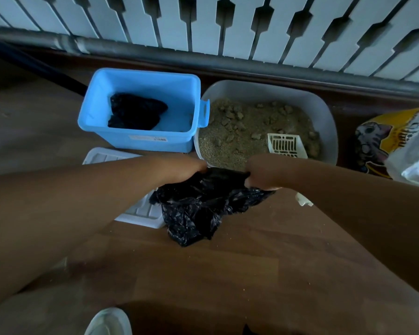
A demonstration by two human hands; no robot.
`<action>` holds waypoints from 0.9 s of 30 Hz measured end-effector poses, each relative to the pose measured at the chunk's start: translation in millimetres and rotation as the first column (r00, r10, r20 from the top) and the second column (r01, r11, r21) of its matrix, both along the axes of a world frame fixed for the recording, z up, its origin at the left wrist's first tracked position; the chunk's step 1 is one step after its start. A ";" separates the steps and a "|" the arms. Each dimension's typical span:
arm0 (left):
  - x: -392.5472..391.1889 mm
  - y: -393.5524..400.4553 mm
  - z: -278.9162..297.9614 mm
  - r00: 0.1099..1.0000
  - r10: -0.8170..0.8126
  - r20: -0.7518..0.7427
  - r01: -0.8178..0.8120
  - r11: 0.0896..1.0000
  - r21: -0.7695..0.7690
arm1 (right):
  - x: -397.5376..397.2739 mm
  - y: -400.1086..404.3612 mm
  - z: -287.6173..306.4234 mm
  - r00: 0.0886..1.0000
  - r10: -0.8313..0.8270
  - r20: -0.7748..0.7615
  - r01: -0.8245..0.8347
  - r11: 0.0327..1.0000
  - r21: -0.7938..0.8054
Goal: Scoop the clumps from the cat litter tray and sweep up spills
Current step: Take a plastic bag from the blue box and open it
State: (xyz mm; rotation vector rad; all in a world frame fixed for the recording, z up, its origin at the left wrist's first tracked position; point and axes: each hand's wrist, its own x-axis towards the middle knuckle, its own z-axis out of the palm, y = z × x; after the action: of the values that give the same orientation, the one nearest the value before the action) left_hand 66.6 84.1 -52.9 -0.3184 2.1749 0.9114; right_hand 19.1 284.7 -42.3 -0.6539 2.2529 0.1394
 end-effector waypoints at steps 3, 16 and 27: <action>-1.6 9.3 2.3 0.996 -0.083 -0.015 0.082 0.996 -0.041 | -1.8 1.5 1.7 0.999 -0.004 -0.039 0.003 1.000 -0.023; -1.9 12.9 -18.3 0.840 0.519 0.160 -0.543 0.809 0.226 | 15.3 10.5 -12.5 0.984 0.048 -0.174 -0.036 0.997 0.075; 5.1 22.7 2.2 0.975 0.209 0.074 -0.221 0.912 0.346 | 0.0 22.6 -12.9 0.779 -0.580 0.240 0.628 0.717 -0.303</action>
State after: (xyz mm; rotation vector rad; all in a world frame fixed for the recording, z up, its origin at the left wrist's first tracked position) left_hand 71.7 106.8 -50.8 -0.3983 1.9210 1.3859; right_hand 19.2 307.3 -55.2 -0.0606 2.2621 -0.6542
